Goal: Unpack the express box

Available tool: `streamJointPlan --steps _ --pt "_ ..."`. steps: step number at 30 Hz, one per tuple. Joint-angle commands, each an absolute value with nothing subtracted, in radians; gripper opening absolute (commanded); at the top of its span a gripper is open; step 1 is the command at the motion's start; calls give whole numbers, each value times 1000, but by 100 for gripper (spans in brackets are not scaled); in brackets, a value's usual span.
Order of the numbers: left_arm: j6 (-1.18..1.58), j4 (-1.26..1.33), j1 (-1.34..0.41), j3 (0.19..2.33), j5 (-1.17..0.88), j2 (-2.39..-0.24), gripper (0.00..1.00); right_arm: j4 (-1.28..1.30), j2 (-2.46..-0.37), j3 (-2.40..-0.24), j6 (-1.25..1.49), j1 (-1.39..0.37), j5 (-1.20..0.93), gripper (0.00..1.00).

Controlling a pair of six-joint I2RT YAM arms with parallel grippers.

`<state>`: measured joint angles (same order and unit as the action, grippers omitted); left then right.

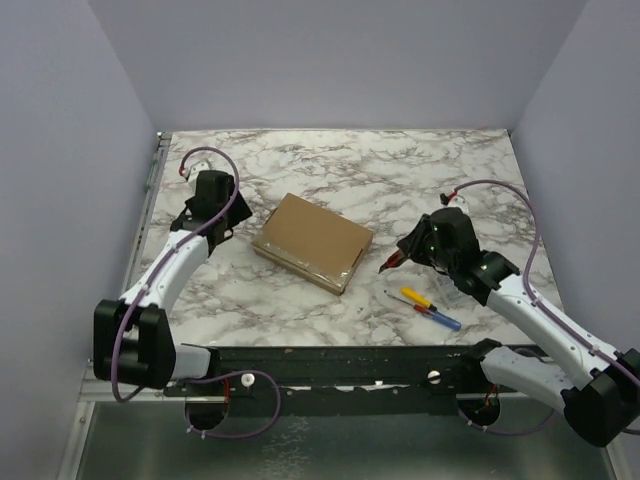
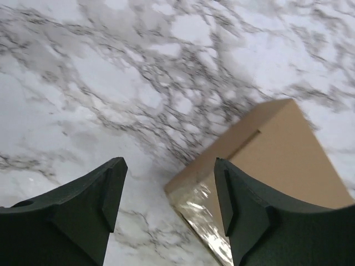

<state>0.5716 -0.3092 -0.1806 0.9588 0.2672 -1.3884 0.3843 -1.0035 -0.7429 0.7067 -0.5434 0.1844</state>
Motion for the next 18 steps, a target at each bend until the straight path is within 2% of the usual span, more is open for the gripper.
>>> streamJointPlan --steps 1,4,7,12,18 --pt "648 -361 -178 858 -102 -1225 72 405 -1015 -841 580 -542 264 0" --pt "754 -313 -178 746 -284 -1162 67 366 -1148 -954 518 -532 315 0" --pt "845 -250 -179 631 -270 -1069 67 400 -1330 -1128 455 -518 368 0" --pt "862 -139 -182 554 -258 -1013 82 349 -1535 -1284 356 -517 396 0" --pt "779 -29 -181 580 -320 -1176 85 321 -1656 -1334 329 -518 229 0"
